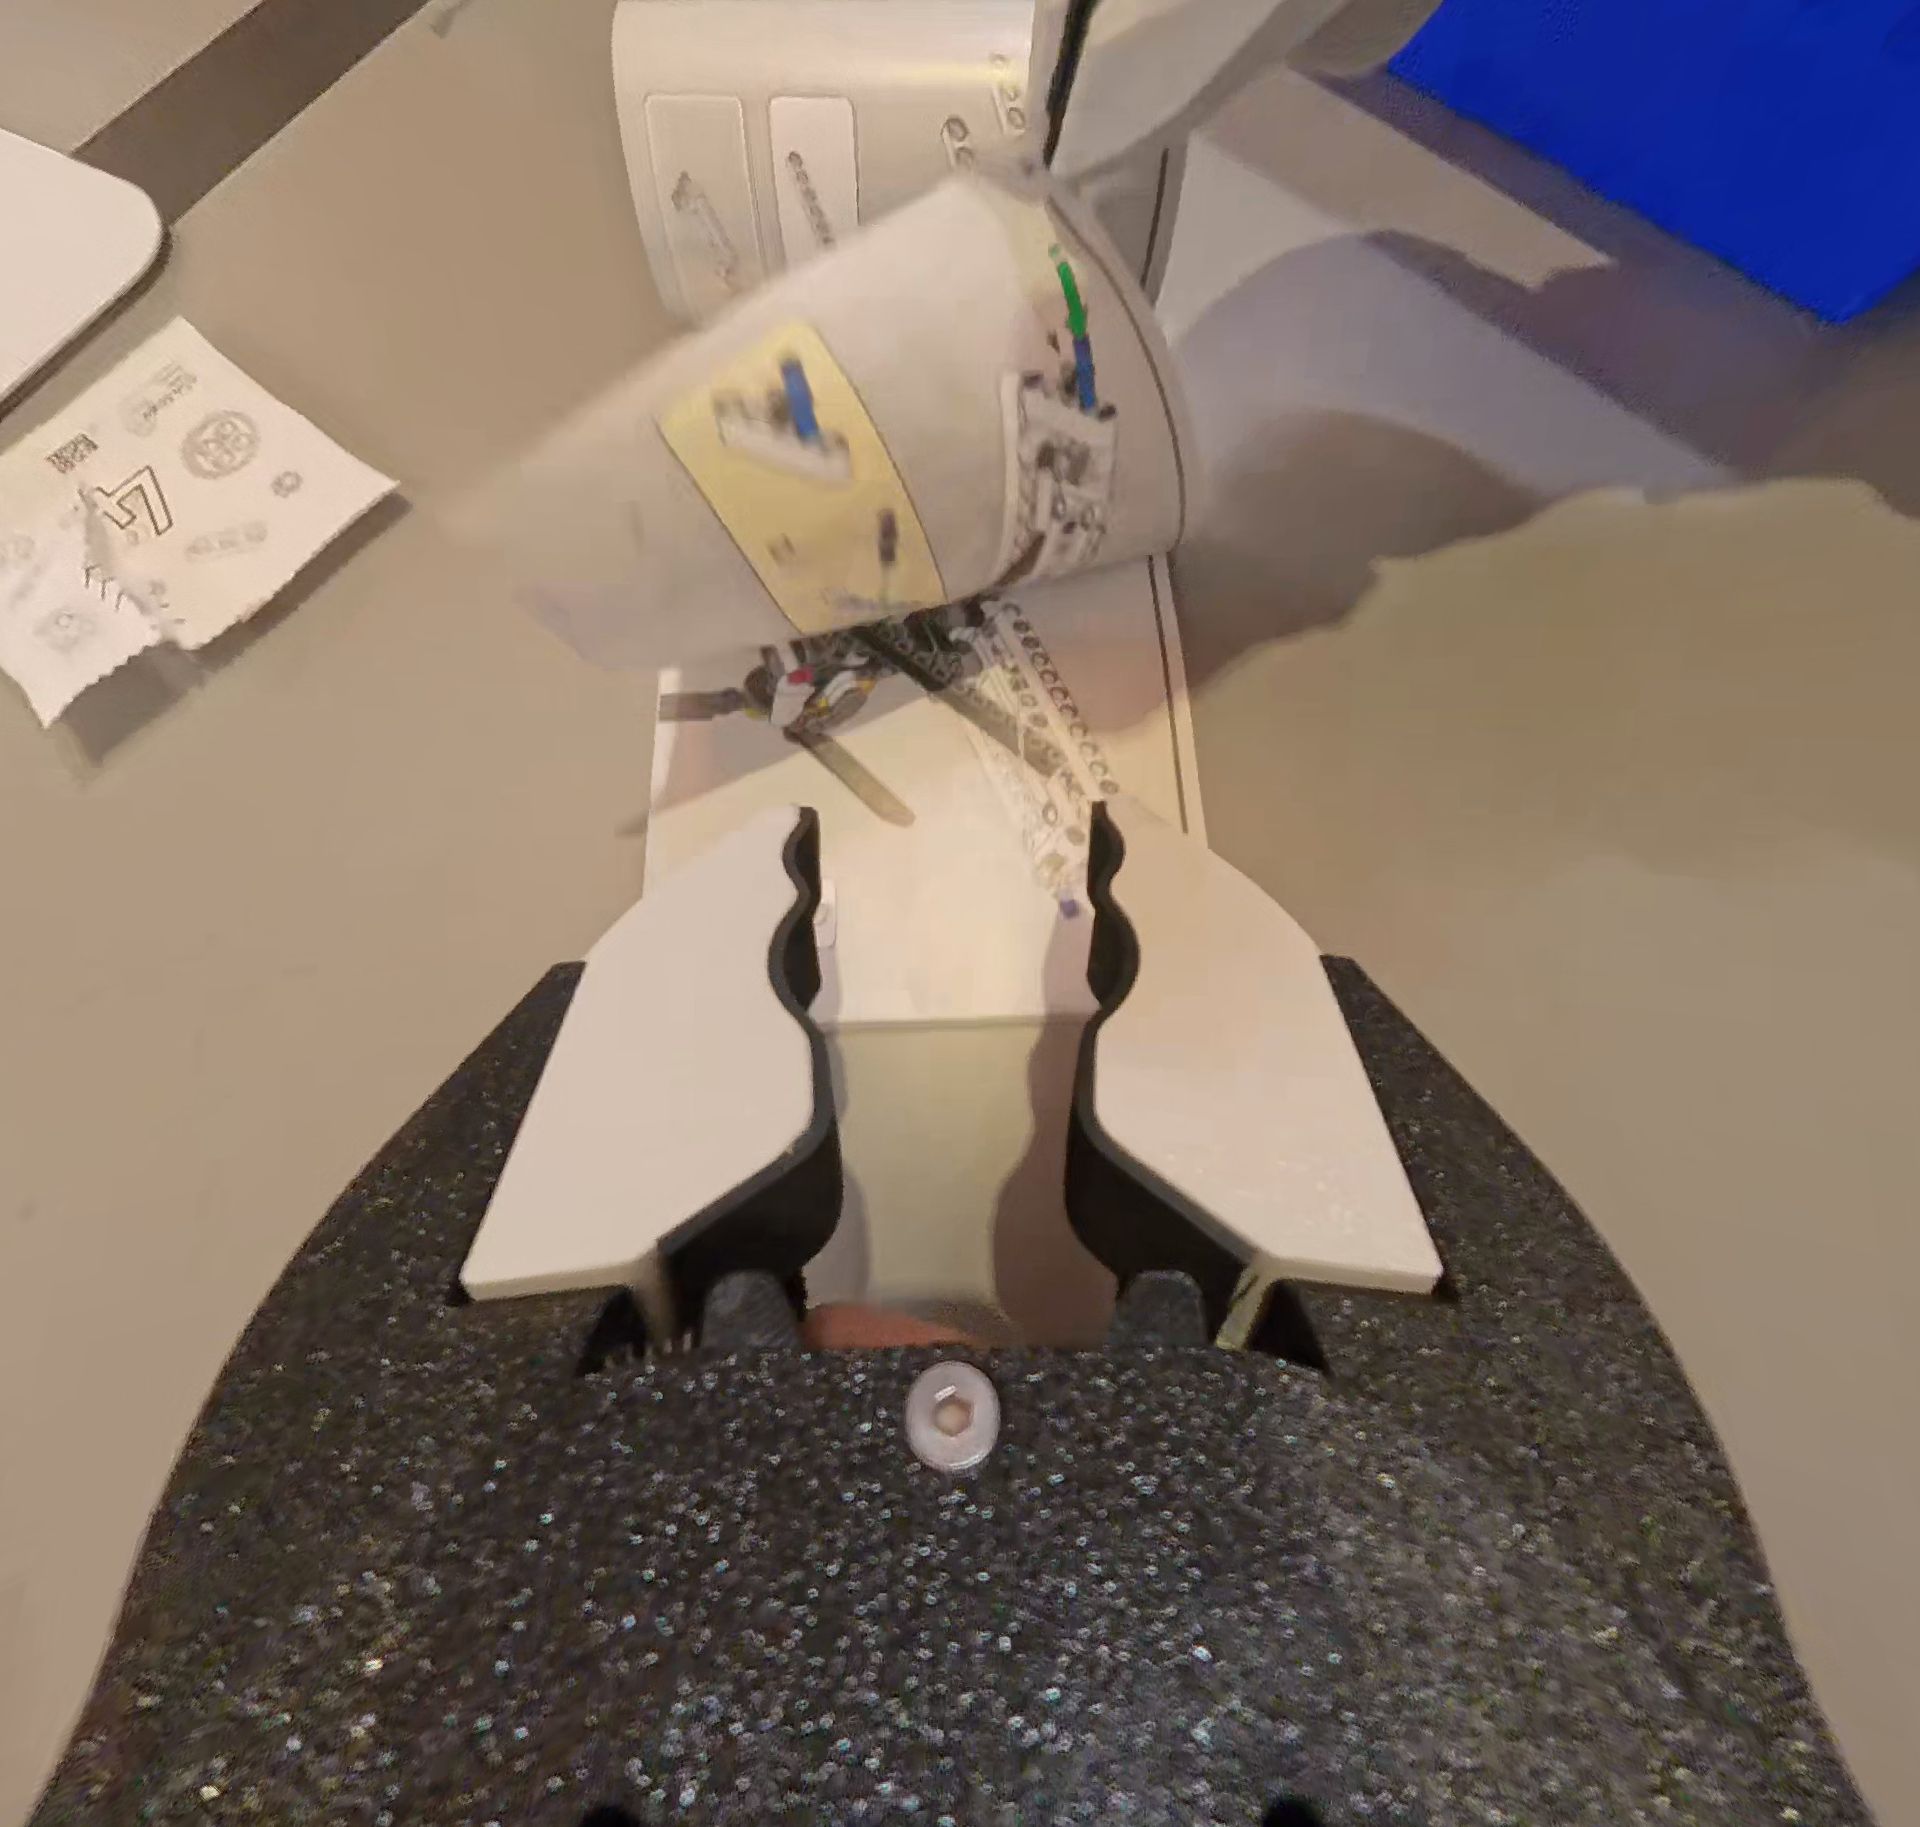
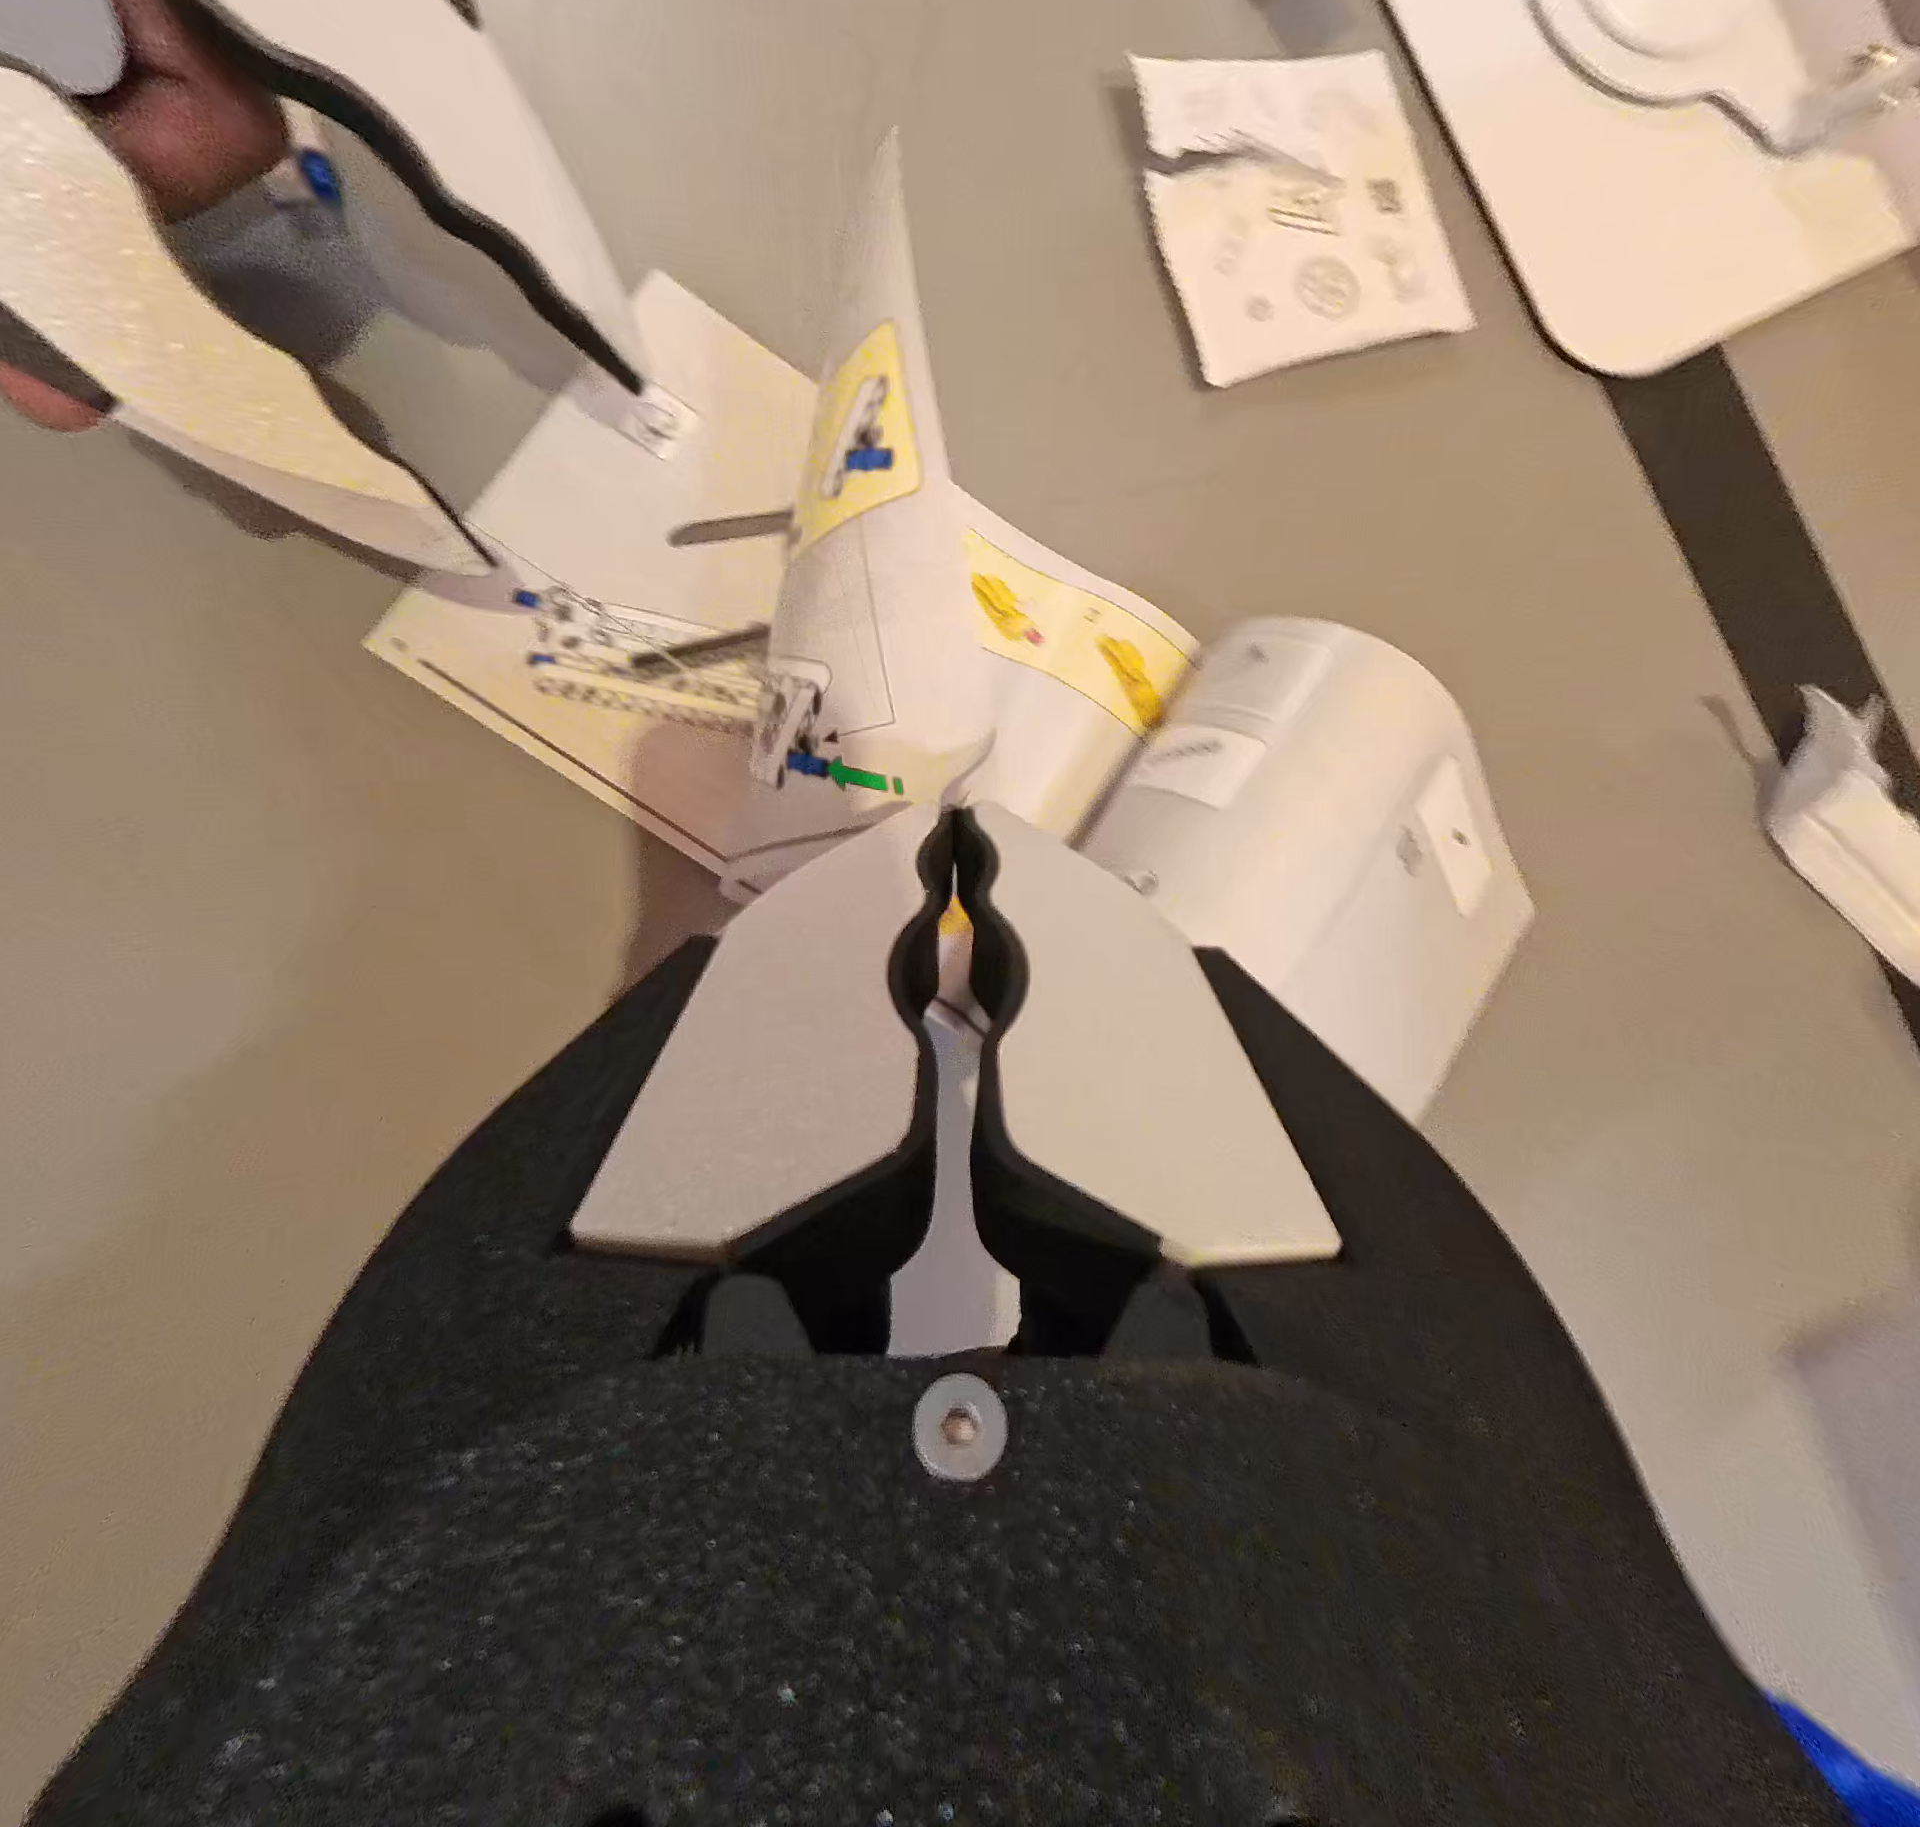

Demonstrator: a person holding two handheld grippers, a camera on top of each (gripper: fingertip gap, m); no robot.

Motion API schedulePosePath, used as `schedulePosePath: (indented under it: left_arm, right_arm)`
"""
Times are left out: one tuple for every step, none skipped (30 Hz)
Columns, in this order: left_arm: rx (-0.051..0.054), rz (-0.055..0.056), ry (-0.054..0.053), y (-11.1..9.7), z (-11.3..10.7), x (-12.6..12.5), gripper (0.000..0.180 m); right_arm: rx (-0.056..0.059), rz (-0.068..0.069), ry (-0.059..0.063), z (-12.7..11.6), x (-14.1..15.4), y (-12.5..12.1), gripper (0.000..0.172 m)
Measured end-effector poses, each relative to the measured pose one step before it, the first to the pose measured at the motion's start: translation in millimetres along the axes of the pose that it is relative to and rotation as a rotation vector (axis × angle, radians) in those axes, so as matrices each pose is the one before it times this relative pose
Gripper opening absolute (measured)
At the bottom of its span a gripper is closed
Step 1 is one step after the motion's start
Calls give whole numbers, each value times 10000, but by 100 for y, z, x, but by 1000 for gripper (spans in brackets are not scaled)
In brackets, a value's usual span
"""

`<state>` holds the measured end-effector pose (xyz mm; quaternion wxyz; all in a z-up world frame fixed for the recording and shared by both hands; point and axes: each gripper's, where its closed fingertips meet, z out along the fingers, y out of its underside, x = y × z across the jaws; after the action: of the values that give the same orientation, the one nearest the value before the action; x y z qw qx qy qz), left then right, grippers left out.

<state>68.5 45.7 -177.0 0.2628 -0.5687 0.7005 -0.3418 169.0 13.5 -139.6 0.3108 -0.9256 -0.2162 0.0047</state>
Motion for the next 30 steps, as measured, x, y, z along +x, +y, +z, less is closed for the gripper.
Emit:
schedulePosePath:
  left_arm:
    - [-81, 41, 34, -262, 366, 96, 51]
    - [-130, 42, 47, -233, 458, 50, 51]
    - [-195, 8, 74, -200, 563, 39, 51]
    - [-185, -19, 120, -273, 643, 69, 51]
    - [-152, -23, 169, -382, 726, 105, 51]
    - [-118, 1, 181, -469, 788, 107, 51]
    - [-116, -1, 109, -523, 838, -10, 51]
    - [-130, 35, 36, -570, 818, -117, 51]
    - [-84, 85, -16, -685, 779, -156, 51]
    - [-52, 97, -20, -790, 712, -163, 51]
    - [-50, 69, -30, -835, 663, -168, 51]
    - [-43, 57, -4, -876, 596, -109, 51]
    - [-37, 78, -15, -855, 555, -106, 51]
    - [-47, 79, -47, -793, 524, -150, 51]
    - [-65, 77, -27, -684, 508, -99, 51]
    - [-67, 77, -17, -592, 471, -41, 51]
    - [-71, 66, -28, -472, 451, -22, 51]
    - [-78, 64, -66, -359, 398, -57, 51]
    - [-50, 70, -51, -299, 325, -30, 51]
    - [-91, 33, 8, -159, 296, 32, 51]
    - [-92, -11, 30, -61, 247, 62, 51]
    - [-12, -18, -44, -74, 145, -15, 51]
    - [13, 11, -65, -13, 18, -20, 51]
    - [-11, 27, -63, 79, -65, -10, 51]
    - [-24, 24, -83, 194, -145, -47, 51]
    - [1, 15, -122, 244, -235, -114, 51]
    - [38, -4, -101, 270, -309, -93, 51]
    - [50, -58, -29, 322, -359, 12, 51]
    - [59, -110, 27, 371, -384, 139, 51]
    - [68, -116, 37, 402, -396, 217, 51]
  right_arm:
    - [-53, 103, 246, -514, 737, 388, 0]
    - [-52, 117, 295, -537, 864, 414, 0]
    - [-52, 142, 305, -551, 920, 433, 0]
    - [-53, 149, 283, -554, 944, 438, 0]
    - [-24, 143, 301, -546, 978, 400, 0]
    - [-17, 127, 330, -554, 1034, 390, 0]
    - [-65, 97, 348, -500, 1083, 453, 0]
    - [-101, 67, 402, -448, 1190, 525, 0]
    - [-133, 25, 511, -382, 1379, 601, 0]
    - [-173, -51, 566, -305, 1467, 708, 0]
    - [-206, -99, 493, -217, 1317, 774, 1]
    - [-203, -96, 342, -168, 1008, 776, 5]
    - [-128, -55, 217, -183, 682, 648, 14]
    - [-11, -8, 126, -296, 382, 446, 19]
    - [80, 0, 63, -405, 105, 297, 21]
    - [120, -29, 42, -498, -93, 214, 23]
    - [133, -70, 60, -564, -212, 149, 23]
    - [147, -102, 75, -622, -334, 108, 23]
    - [151, -101, 45, -667, -459, 60, 23]
    - [136, -76, -11, -662, -594, 11, 23]
    - [119, -58, -34, -626, -680, -11, 23]
    - [104, -53, -61, -583, -776, -30, 23]
    - [84, -56, -100, -533, -867, -34, 23]
    - [69, -64, -96, -486, -897, -64, 23]
    - [83, -76, -55, -461, -865, -142, 23]
    - [105, -90, -22, -449, -828, -219, 23]
    - [103, -97, -13, -420, -829, -262, 23]
    - [71, -95, -18, -362, -849, -233, 24]
    - [41, -81, 3, -332, -816, -197, 24]
    - [32, -73, 50, -299, -755, -183, 23]
